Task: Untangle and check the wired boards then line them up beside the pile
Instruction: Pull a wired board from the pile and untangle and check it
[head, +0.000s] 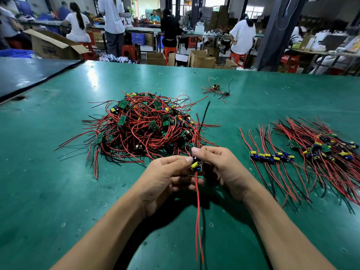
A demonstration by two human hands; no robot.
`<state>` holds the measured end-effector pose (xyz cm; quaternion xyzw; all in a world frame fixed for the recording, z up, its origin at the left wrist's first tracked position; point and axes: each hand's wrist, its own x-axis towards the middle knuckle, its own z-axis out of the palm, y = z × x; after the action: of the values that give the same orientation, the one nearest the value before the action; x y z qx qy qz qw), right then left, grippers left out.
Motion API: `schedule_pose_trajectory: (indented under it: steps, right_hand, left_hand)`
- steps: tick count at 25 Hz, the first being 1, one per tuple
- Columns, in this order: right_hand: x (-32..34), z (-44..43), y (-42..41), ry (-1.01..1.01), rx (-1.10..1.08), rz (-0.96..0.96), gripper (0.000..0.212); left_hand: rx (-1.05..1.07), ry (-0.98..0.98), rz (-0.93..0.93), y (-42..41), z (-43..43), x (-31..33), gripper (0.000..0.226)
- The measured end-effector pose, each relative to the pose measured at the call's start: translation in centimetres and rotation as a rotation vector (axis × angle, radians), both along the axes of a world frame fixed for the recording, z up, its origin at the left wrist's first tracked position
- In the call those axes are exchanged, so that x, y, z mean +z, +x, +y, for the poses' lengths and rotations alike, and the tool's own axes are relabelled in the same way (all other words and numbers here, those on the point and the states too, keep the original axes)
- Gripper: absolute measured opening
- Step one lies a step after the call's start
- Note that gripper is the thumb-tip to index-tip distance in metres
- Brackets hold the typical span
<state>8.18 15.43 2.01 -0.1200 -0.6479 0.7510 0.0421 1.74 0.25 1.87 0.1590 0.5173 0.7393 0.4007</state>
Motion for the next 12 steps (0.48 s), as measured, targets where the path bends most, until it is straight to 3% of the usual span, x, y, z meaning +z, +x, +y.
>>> schedule_pose_trajectory:
  steps: [6, 9, 12]
  right_hand:
    - [0.3, 0.4, 0.0, 0.227, -0.139, 0.039, 0.023]
    - [0.3, 0.5, 0.0, 0.162, -0.163, 0.079, 0.013]
    - [0.3, 1.2, -0.1, 0.053, -0.195, 0.043, 0.022]
  left_hand:
    - [0.078, -0.019, 0.028, -0.3, 0.0, -0.3, 0.019]
    - [0.066, -0.034, 0.05, -0.3, 0.1, -0.4, 0.018]
    - [0.06, -0.048, 0.075, -0.1, 0.2, -0.5, 0.012]
